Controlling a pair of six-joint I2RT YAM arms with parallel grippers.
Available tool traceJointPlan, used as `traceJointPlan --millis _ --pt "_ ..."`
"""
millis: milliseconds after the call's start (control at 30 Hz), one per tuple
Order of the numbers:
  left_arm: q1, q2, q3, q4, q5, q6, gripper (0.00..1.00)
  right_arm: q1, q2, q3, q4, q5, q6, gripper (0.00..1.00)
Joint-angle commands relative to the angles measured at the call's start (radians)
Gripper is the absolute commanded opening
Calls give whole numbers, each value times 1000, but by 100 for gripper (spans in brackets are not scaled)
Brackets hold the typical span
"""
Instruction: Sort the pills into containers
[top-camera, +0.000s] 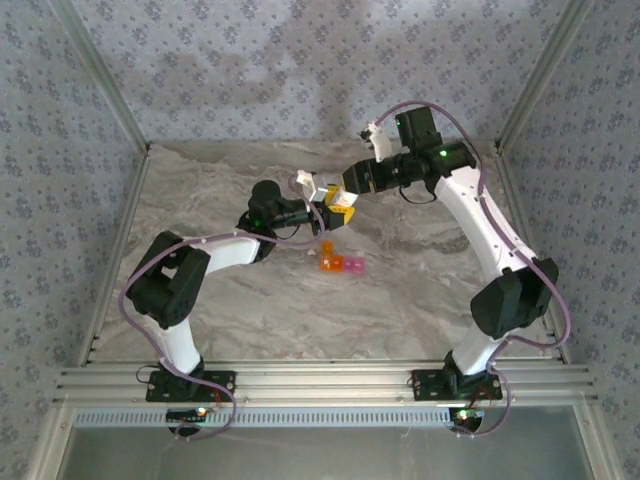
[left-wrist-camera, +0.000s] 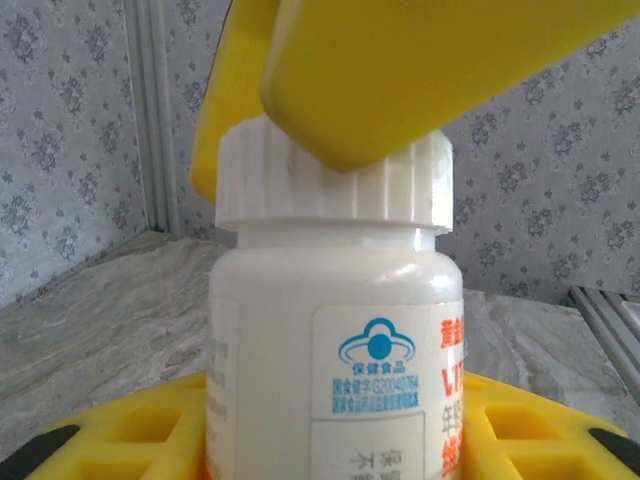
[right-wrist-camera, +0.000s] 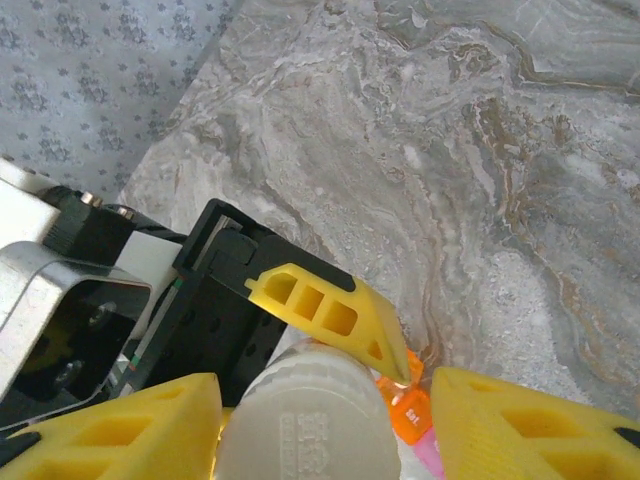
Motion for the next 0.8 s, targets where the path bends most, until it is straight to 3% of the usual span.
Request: traceJointPlan --millis 0,267,600,767 --pt "-1 -48 24 35 22 20 0 1 15 -2 -27 5 -4 45" --pt "-1 -44 31 35 22 19 0 21 -5 -40 24 34 94 39" --pt "-2 -41 32 35 18 20 0 82 -55 -148 153 213 458 39" --pt "-2 -42 31 33 18 22 0 85 -58 -138 160 214 478 40"
